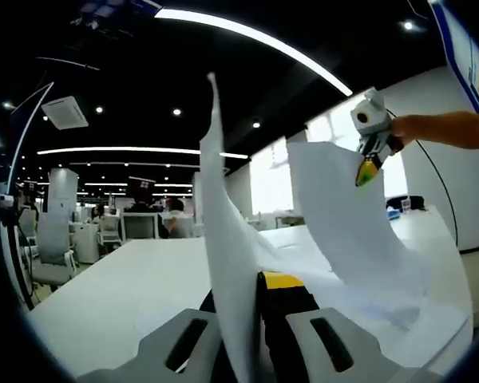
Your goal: Organize the stack of printing papers by aligning and flattening the scattered papers on the table
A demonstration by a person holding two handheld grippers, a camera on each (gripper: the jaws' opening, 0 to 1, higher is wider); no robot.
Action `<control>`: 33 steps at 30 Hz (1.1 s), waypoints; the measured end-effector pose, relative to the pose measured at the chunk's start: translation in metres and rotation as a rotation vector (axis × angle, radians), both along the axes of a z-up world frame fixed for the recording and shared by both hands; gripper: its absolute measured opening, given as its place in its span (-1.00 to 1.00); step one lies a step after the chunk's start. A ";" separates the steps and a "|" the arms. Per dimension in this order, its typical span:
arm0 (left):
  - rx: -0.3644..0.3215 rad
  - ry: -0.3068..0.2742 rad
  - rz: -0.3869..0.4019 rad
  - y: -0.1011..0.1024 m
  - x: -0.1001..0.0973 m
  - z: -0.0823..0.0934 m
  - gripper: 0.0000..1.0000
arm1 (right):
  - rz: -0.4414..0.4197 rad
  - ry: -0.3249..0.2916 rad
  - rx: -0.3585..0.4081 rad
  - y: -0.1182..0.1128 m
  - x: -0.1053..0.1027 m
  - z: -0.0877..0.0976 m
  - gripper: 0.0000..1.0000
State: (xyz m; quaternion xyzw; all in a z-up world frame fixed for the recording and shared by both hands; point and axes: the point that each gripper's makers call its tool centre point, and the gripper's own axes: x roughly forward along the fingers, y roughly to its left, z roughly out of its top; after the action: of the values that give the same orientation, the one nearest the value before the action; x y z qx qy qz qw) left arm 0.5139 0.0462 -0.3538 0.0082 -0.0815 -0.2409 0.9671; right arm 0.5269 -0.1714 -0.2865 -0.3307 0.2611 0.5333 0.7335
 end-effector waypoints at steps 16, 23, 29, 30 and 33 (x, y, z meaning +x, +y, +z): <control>-0.011 -0.006 0.001 0.001 0.000 0.002 -0.88 | 0.033 -0.012 -0.020 0.012 -0.004 -0.001 -1.00; -0.013 -0.006 -0.001 0.001 0.000 0.002 -0.88 | 0.057 -0.029 -0.052 0.013 -0.003 -0.002 -1.00; -0.018 -0.009 -0.001 0.002 0.000 0.003 -0.88 | 0.059 -0.037 -0.073 0.013 0.000 -0.002 -1.00; -0.020 -0.009 -0.001 0.002 -0.001 0.003 -0.88 | 0.060 -0.038 -0.075 0.013 0.001 -0.002 -1.00; -0.022 -0.010 -0.001 0.002 0.000 0.004 -0.88 | 0.058 -0.039 -0.079 0.013 0.003 -0.002 -1.00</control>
State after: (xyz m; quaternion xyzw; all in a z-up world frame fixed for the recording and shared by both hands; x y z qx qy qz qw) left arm 0.5135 0.0483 -0.3501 -0.0015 -0.0888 -0.2406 0.9665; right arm 0.5294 -0.1579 -0.2884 -0.3770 0.2579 0.5373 0.7090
